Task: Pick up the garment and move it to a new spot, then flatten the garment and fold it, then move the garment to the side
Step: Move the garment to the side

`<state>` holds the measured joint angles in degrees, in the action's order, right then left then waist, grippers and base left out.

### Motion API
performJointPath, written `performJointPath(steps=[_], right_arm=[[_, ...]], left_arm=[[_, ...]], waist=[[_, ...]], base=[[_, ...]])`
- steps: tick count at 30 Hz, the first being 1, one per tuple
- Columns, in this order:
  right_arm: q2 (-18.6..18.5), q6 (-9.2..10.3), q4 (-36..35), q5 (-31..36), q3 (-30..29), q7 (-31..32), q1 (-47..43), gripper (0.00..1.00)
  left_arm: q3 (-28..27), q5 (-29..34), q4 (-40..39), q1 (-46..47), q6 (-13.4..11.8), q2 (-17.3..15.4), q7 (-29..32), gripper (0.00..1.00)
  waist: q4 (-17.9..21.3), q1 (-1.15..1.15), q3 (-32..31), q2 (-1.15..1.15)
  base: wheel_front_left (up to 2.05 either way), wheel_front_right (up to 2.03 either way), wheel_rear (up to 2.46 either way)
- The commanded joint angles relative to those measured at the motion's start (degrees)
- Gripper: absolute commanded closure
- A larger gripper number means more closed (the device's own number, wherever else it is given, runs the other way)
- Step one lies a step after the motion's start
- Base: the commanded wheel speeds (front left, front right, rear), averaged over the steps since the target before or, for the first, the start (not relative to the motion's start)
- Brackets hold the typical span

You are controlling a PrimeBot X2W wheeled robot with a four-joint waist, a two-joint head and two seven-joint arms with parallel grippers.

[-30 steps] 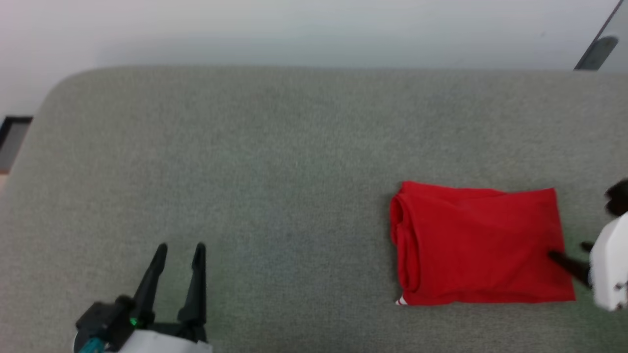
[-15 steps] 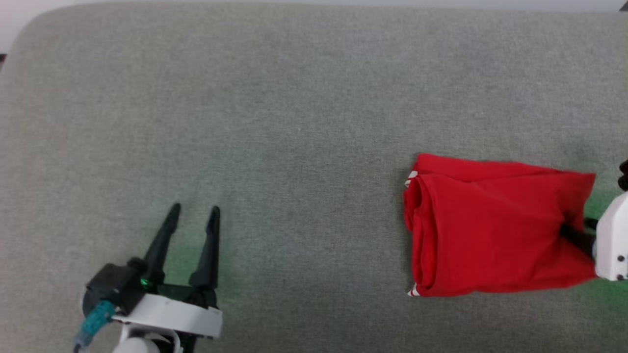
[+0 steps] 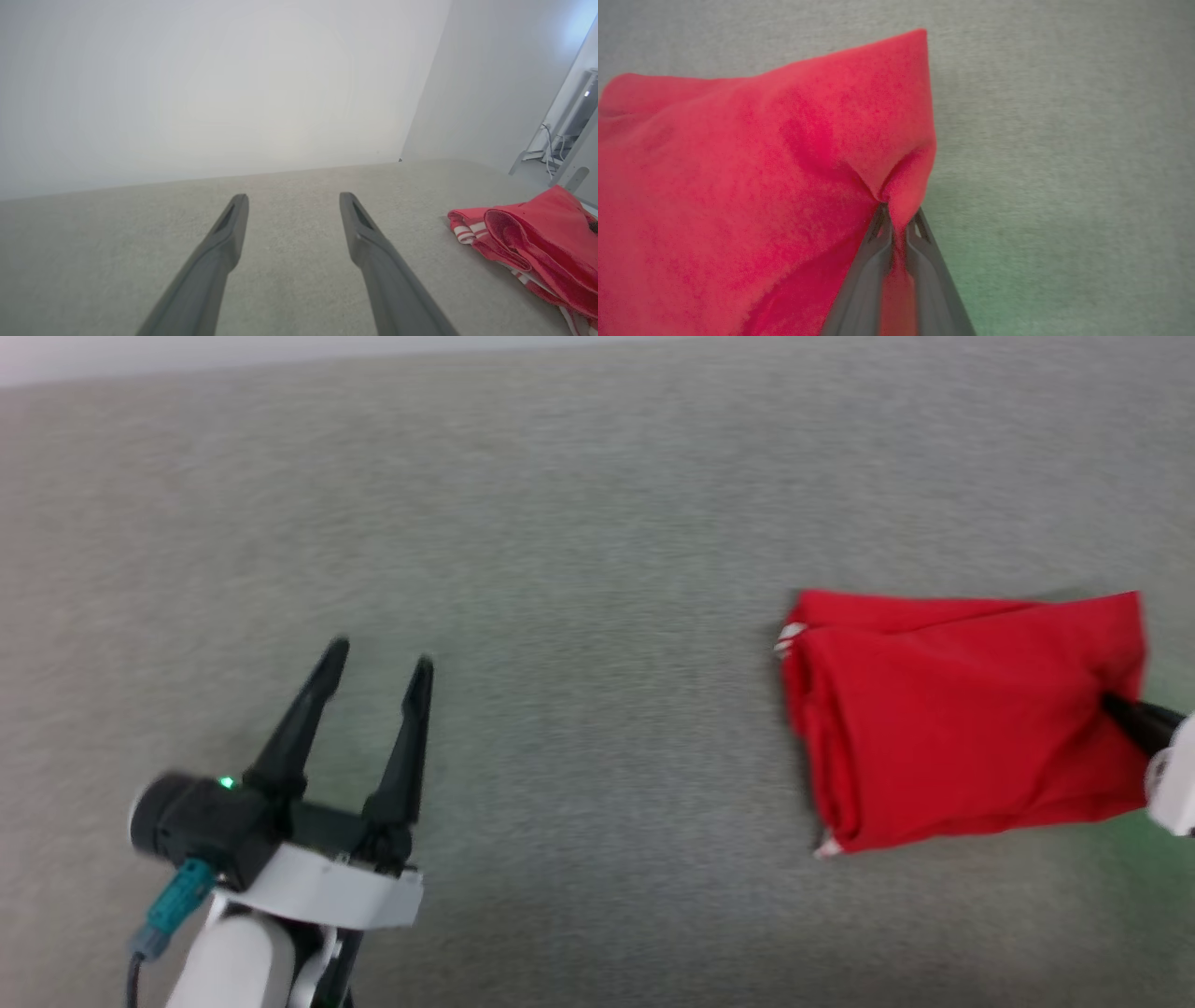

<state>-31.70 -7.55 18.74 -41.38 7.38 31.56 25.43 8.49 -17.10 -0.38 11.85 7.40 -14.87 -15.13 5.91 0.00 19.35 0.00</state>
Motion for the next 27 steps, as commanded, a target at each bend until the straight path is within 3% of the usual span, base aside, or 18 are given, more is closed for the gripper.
performJointPath(steps=[1, 13, 20, 27], right_arm=[[-0.5, 0.12, 0.6, -0.2, -0.8, -0.6, 0.5, 1.0], [-4.9, 0.12, 12.8, -0.1, -6.5, -11.6, 7.7, 1.0], [-5.5, 0.12, 21.8, 0.9, -7.3, -16.9, 18.9, 1.0], [-3.5, 0.12, 34.1, 3.5, -6.4, -22.6, 29.3, 1.0]], left_arm=[[0.6, 0.3, -1.0, 1.5, 0.1, -0.2, 0.0, 0.0], [9.1, 2.4, -1.7, 14.7, 0.1, -7.2, 0.0, 0.0], [14.6, 2.1, -1.3, 26.1, 0.1, -12.8, 0.0, 0.0], [18.9, 0.9, 0.0, 34.3, 0.1, -16.8, 0.1, 0.0]], waist=[[4.8, 0.0, 0.6, 0.0], [12.3, 0.0, 8.5, 0.0], [13.3, 0.0, 15.3, 0.0], [13.9, 0.0, 19.6, 0.0]], base=[[0.0, 0.0, 0.0], [0.0, 0.0, 0.0], [0.0, 0.0, 0.0], [0.0, 0.0, 0.0]])
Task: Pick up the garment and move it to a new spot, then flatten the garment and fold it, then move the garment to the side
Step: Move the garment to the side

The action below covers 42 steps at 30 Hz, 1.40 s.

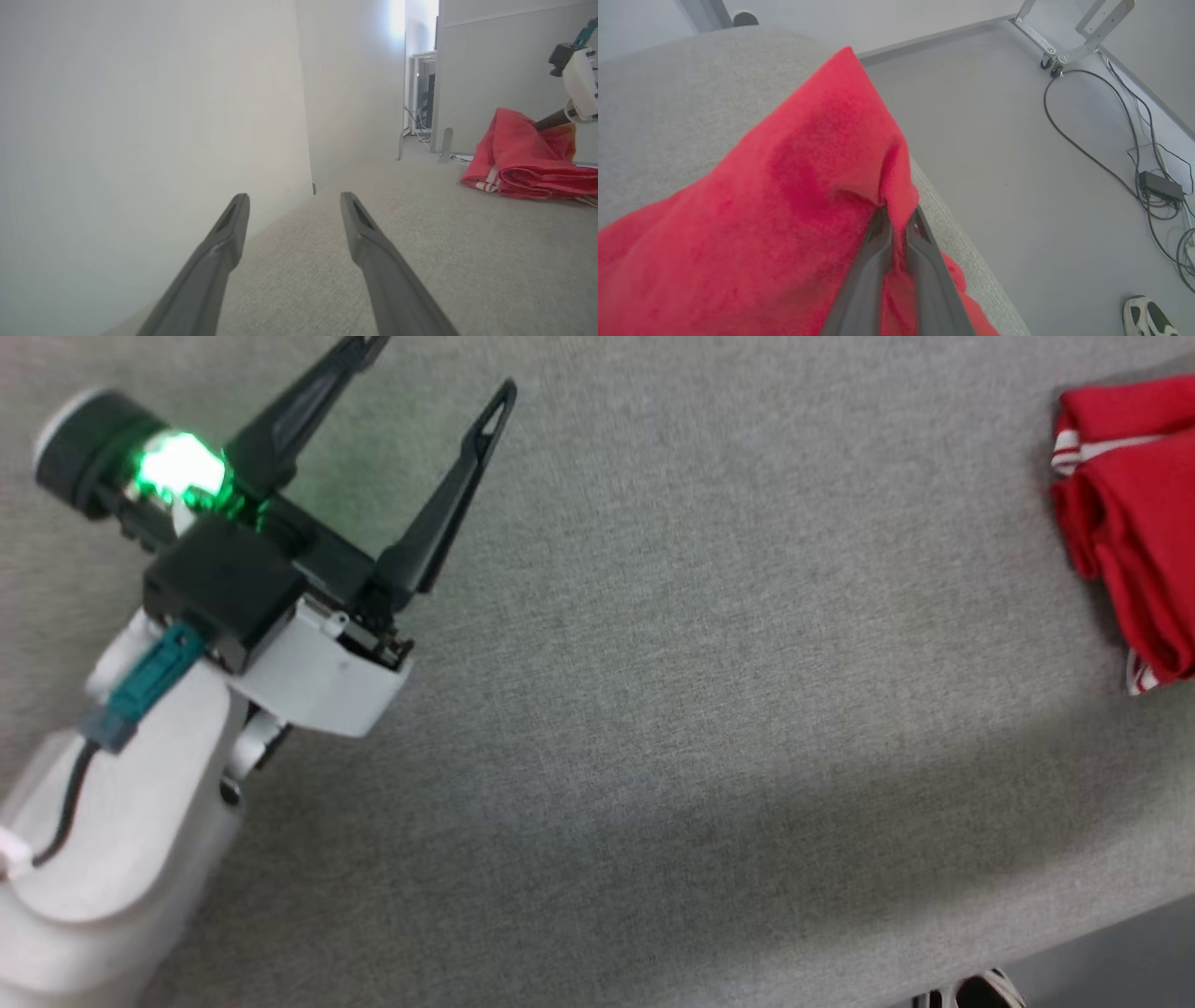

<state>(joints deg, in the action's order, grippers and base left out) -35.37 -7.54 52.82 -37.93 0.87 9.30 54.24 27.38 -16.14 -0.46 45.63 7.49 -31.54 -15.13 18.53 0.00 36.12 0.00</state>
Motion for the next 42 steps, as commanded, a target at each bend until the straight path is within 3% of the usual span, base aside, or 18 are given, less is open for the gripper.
performJointPath(steps=[1, 13, 14, 16, 17, 24, 29, 35, 42], right_arm=[[0.6, 0.11, 1.4, 0.7, 0.6, -1.1, 1.5, 1.0], [3.1, 0.11, 11.3, 2.4, 5.8, -6.7, 7.9, 1.0], [3.0, 0.11, 11.7, 2.5, 6.2, -7.3, 8.2, 0.95], [2.6, 0.11, 12.4, 2.9, 7.2, -8.2, 8.6, 0.24], [2.6, 0.11, 12.6, 2.9, 7.8, -8.3, 8.7, 0.0], [1.1, 0.11, 12.8, 2.2, 11.5, -8.9, 8.2, 0.0], [0.4, 0.11, 9.9, 2.9, 17.2, -10.7, 4.7, 0.0], [0.6, 0.11, 5.5, 2.9, 23.9, -16.2, -1.7, 0.0], [2.3, 0.11, 2.6, 0.9, 26.6, -22.0, -7.5, 0.0]], left_arm=[[0.6, -0.2, 0.4, 1.3, 0.0, -0.5, 0.1, 0.0], [3.9, -1.0, 1.7, 5.1, 0.0, -1.9, 0.1, 0.0], [4.0, -1.0, 1.8, 5.1, 0.0, -1.9, 0.1, 0.0], [4.0, -1.1, 2.2, 5.1, -0.2, -1.8, 0.1, 0.0], [3.9, -1.3, 2.4, 5.0, -0.3, -1.7, 0.1, 0.0], [2.4, -2.2, 3.5, 1.9, -1.3, 0.2, 0.1, 0.0], [0.1, -1.8, 4.5, -3.8, -2.2, 2.5, 0.0, 0.0], [-5.7, -1.8, 6.9, -15.5, -2.7, 6.6, 0.0, 0.0], [-12.0, -0.8, 9.3, -25.1, -1.8, 11.7, 0.0, 0.0]], waist=[[1.4, 0.0, 3.2, 0.0], [1.6, 0.0, 4.4, 0.0], [1.5, 0.0, 4.3, 0.0], [1.0, 0.0, 4.0, 0.0], [0.8, 0.0, 3.8, 0.0], [-1.0, 0.0, 0.0, 0.0], [-3.5, 0.0, -5.7, 0.0], [-7.6, 0.0, -13.8, 0.0], [-12.3, 0.0, -20.3, 0.0]], base=[[0.0, 0.0, 0.0], [0.0, 0.0, 0.0], [0.0, 0.0, 0.0], [0.0, 0.0, 0.0], [0.0, 0.0, 0.0], [0.0, 0.0, 0.0], [0.0, 0.0, 0.0], [0.0, 0.0, 0.0], [0.0, 0.0, 0.0]])
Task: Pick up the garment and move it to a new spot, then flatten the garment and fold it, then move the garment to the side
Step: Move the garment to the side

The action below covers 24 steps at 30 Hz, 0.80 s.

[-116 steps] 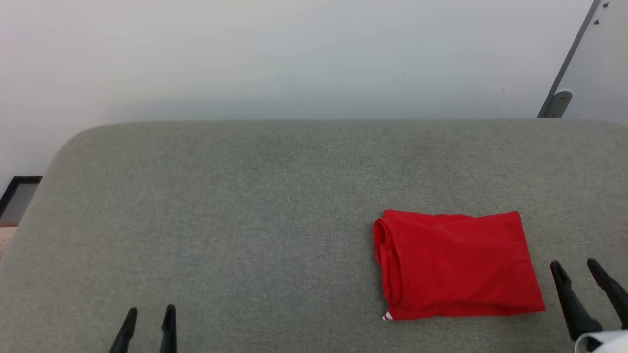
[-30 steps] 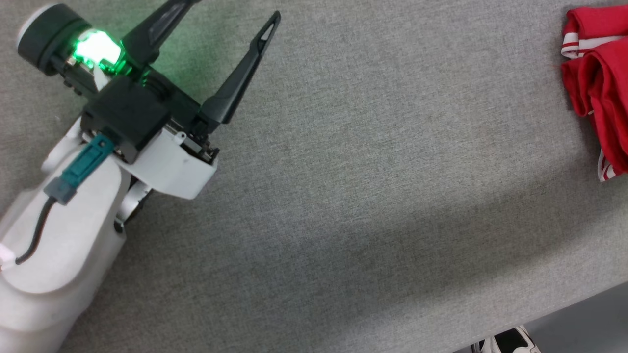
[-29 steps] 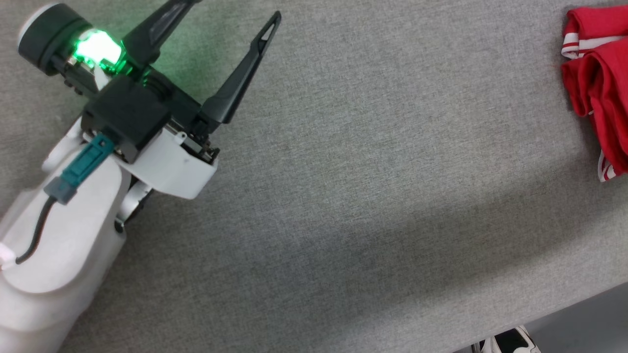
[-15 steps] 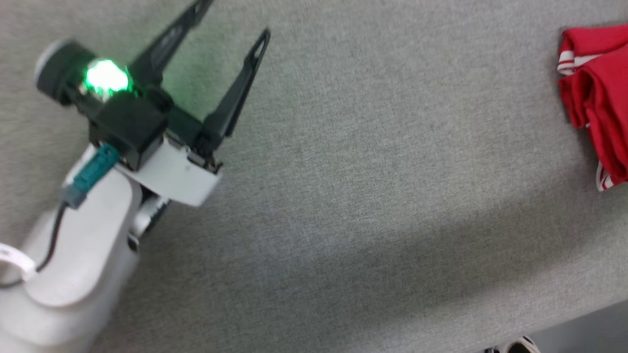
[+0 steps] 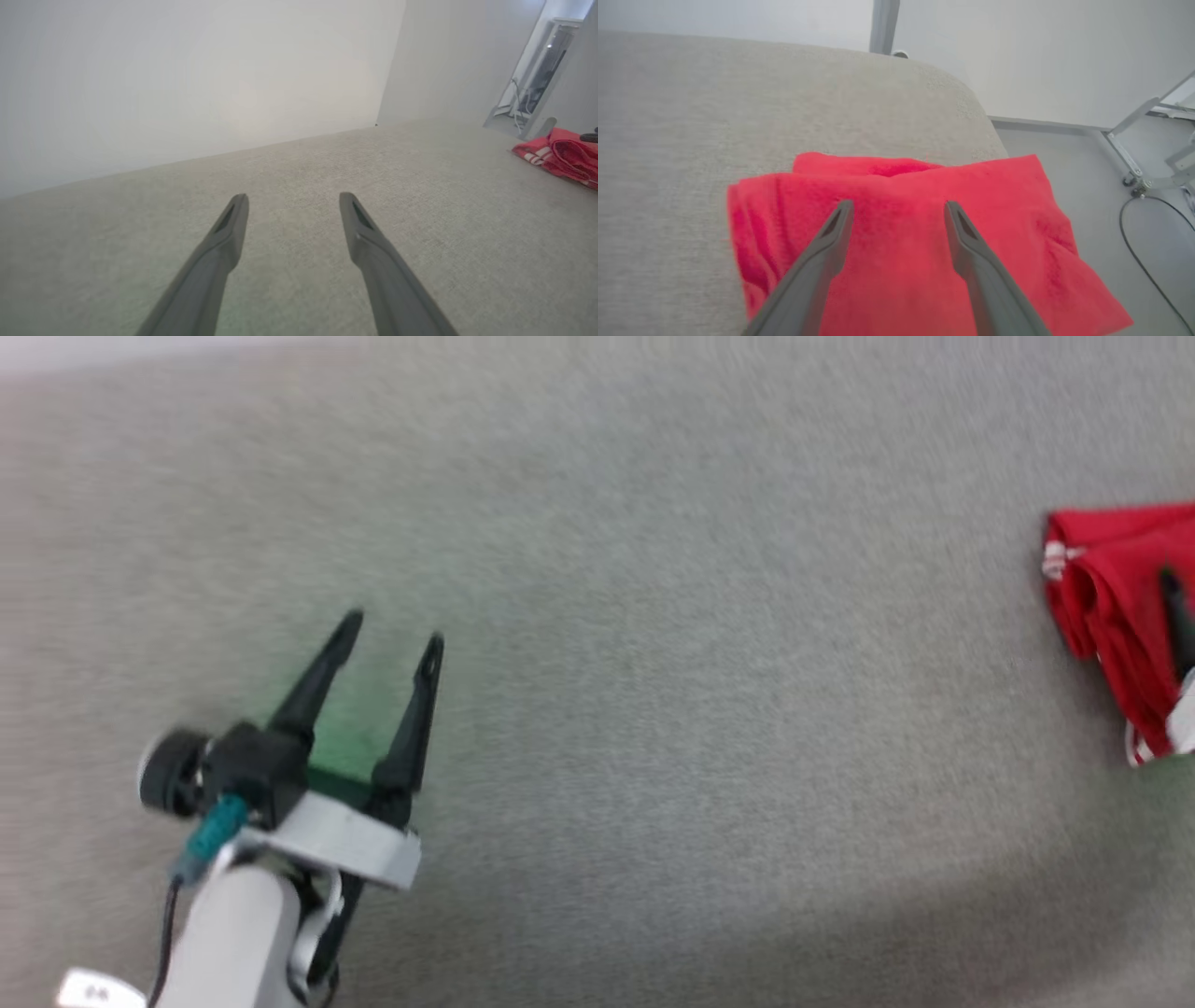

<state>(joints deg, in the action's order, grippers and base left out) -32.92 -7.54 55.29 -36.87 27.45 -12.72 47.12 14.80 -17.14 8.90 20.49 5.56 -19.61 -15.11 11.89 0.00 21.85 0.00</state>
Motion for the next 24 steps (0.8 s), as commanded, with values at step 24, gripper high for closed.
performJointPath(steps=[24], right_arm=[[11.5, 0.11, -21.9, 10.7, -10.8, -2.5, -26.7, 0.0]], left_arm=[[-13.1, 1.8, 1.8, -21.3, 1.9, 7.8, 0.0, 0.0]], waist=[[-17.3, 0.0, -23.3, 0.0]], base=[[0.0, 0.0, 0.0]])
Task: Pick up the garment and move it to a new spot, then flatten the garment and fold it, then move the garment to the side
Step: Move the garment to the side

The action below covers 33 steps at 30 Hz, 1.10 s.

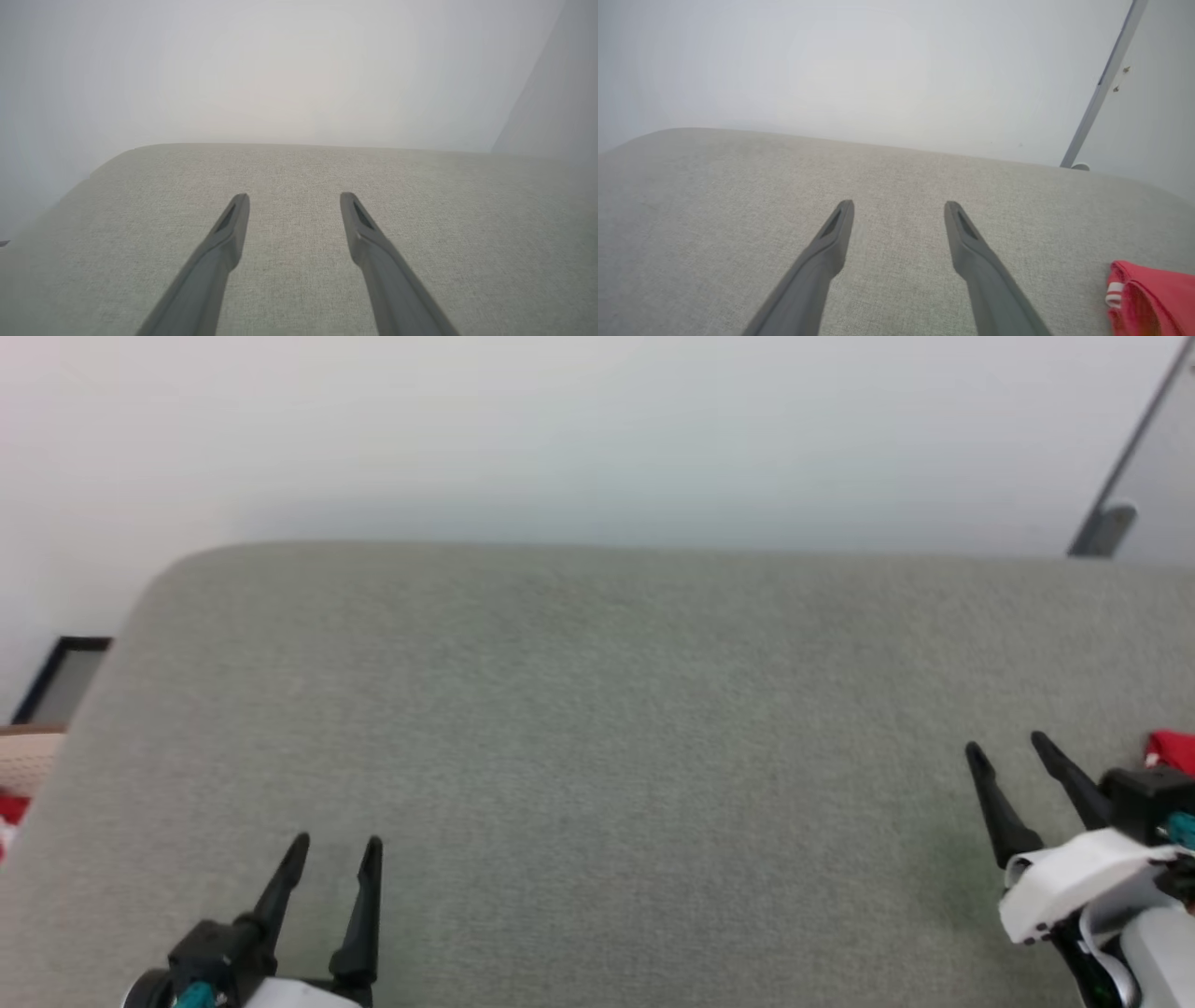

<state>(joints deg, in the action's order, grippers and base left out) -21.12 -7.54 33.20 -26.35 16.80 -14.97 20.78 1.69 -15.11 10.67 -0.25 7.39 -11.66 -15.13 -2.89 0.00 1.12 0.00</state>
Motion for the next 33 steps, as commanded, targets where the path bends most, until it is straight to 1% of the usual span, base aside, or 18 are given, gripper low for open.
performJointPath(steps=[1, 5, 10, 16, 19, 25, 29, 33], right_arm=[[-0.1, 0.11, -0.9, 0.4, -1.2, -0.3, -1.5, 0.0], [0.5, 0.11, -5.8, 1.3, -5.2, -0.3, -6.4, 0.0], [0.8, 0.11, -12.3, 2.0, -8.5, -0.2, -13.2, 0.0], [2.1, 0.11, -20.9, 2.8, -13.5, 1.5, -20.7, 0.0], [3.4, 0.11, -25.8, 3.6, -15.8, 2.9, -24.3, 0.0], [6.3, 0.11, -34.5, 4.9, -19.7, 6.0, -30.5, 0.0], [8.2, 0.11, -38.7, 5.3, -21.6, 7.8, -33.3, 0.0], [9.4, 0.11, -41.0, 5.8, -22.6, 8.9, -34.5, 0.0]], left_arm=[[-0.1, -0.3, -0.2, -0.9, 0.1, -0.1, 0.0, 0.0], [-0.6, -0.8, -1.5, -2.6, 0.1, 0.4, 0.0, 0.0], [-0.5, -1.6, -3.7, -4.8, 0.1, 0.3, 0.0, 0.0], [-0.8, -2.2, -6.5, -7.2, 0.1, 0.0, 0.0, 0.0], [-0.8, -2.6, -8.2, -8.3, 0.1, -0.7, 0.0, 0.0], [-1.2, -2.5, -12.2, -10.6, 0.1, -0.8, 0.0, 0.0], [-1.8, -2.5, -13.9, -11.9, 0.1, -0.2, 0.0, 0.0], [-1.9, -2.4, -14.5, -12.6, 0.1, 0.2, 0.0, 0.0]], waist=[[-2.7, 0.0, -2.9, 0.0], [-3.0, 0.0, -3.8, 0.0], [-3.2, 0.0, -4.3, 0.0], [-3.2, 0.0, -4.6, 0.0], [-2.9, 0.0, -4.7, 0.0], [-2.6, 0.0, -4.5, 0.0], [-2.4, 0.0, -4.4, 0.0], [-2.2, 0.0, -4.3, 0.0]], base=[[0.0, 0.0, 0.0], [0.0, 0.0, 0.0], [0.0, 0.0, 0.0], [0.0, 0.0, 0.0], [0.0, 0.0, 0.0], [0.0, 0.0, 0.0], [0.0, 0.0, 0.0], [0.0, 0.0, 0.0]])
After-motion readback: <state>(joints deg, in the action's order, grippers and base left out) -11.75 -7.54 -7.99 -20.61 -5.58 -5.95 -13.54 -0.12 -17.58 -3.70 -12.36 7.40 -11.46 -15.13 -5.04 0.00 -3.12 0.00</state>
